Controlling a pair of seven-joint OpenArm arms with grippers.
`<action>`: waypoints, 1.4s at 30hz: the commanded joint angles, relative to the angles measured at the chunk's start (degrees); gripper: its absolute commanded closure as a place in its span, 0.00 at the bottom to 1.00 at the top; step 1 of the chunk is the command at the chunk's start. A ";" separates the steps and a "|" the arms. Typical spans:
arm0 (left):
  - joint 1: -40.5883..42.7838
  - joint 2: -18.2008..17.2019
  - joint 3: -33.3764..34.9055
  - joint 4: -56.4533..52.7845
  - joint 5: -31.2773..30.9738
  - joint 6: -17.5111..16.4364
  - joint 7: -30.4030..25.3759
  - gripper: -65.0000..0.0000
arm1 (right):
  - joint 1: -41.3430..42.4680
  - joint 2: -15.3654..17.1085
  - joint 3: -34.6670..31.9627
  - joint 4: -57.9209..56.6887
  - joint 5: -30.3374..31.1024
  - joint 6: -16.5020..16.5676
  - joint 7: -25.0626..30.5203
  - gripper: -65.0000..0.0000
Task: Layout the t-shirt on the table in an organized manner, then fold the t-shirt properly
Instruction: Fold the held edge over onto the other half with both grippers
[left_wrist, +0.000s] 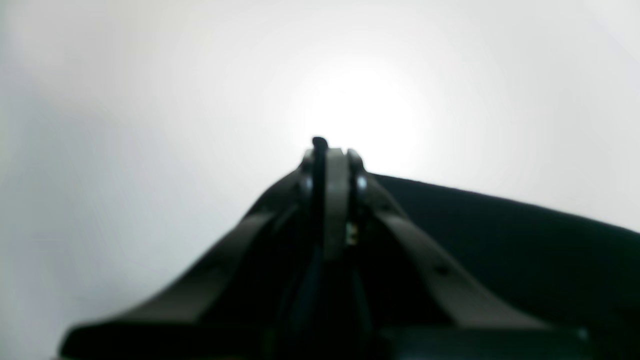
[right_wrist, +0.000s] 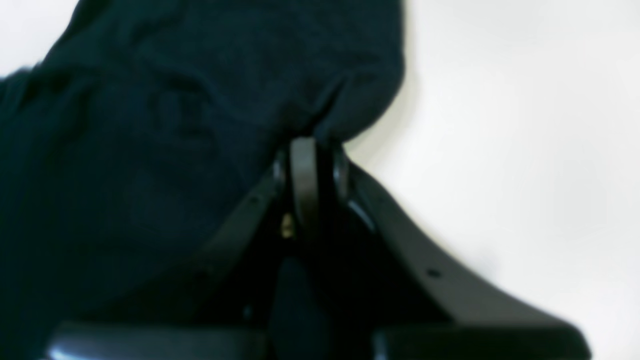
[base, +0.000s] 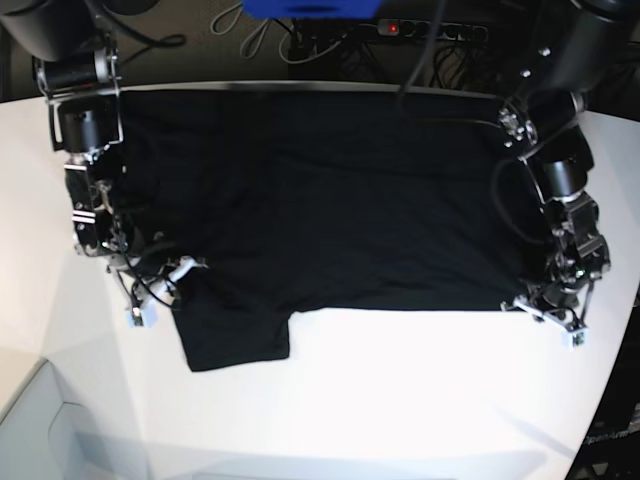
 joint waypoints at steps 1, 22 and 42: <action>-1.54 -0.36 0.03 3.82 -0.49 -0.07 -0.55 1.00 | 0.78 1.08 2.28 2.76 0.33 -0.03 1.65 1.00; 16.48 0.08 0.12 31.16 -17.19 0.01 8.68 1.00 | -20.50 0.20 13.00 32.30 0.42 -0.03 -1.60 1.00; 30.02 -0.10 -0.76 41.88 -19.22 -0.07 8.59 1.00 | -42.04 -2.62 17.93 50.76 0.33 -0.03 -1.43 1.00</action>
